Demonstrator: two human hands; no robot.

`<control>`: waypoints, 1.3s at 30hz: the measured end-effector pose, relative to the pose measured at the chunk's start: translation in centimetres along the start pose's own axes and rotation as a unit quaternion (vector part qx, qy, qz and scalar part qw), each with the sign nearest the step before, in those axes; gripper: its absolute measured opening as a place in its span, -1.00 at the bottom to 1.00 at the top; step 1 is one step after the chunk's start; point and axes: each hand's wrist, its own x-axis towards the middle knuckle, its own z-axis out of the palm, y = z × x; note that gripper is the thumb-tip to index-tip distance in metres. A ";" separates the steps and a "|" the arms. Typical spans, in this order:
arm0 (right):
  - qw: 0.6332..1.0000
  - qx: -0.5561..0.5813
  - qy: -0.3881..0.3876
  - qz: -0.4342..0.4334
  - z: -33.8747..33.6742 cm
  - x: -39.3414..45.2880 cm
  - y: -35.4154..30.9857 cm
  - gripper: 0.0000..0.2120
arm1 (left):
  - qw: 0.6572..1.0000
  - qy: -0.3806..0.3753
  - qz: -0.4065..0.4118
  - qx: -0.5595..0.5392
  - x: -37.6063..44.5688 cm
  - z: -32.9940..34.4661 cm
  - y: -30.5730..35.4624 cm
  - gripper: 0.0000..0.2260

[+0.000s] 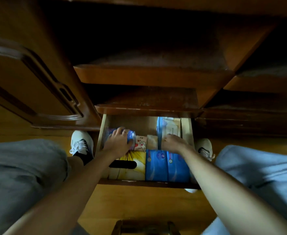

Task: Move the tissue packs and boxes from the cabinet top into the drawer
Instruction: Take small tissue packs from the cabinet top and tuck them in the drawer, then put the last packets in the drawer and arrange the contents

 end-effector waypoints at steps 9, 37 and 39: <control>0.947 0.149 0.158 -0.238 -18.7 -16.3 -3.7 -0.84 | 0.901 0.339 0.268 0.026 -7.8 -23.6 10.6 -0.83; 0.828 0.319 0.416 -0.200 -52.9 -7.6 1.1 -0.37 | 0.921 0.202 0.319 0.092 16.1 -41.9 30.0 -0.37; 0.866 0.253 0.403 -0.152 -54.0 -5.5 1.3 -0.38 | 0.929 0.199 0.304 0.073 18.0 -42.7 29.8 -0.55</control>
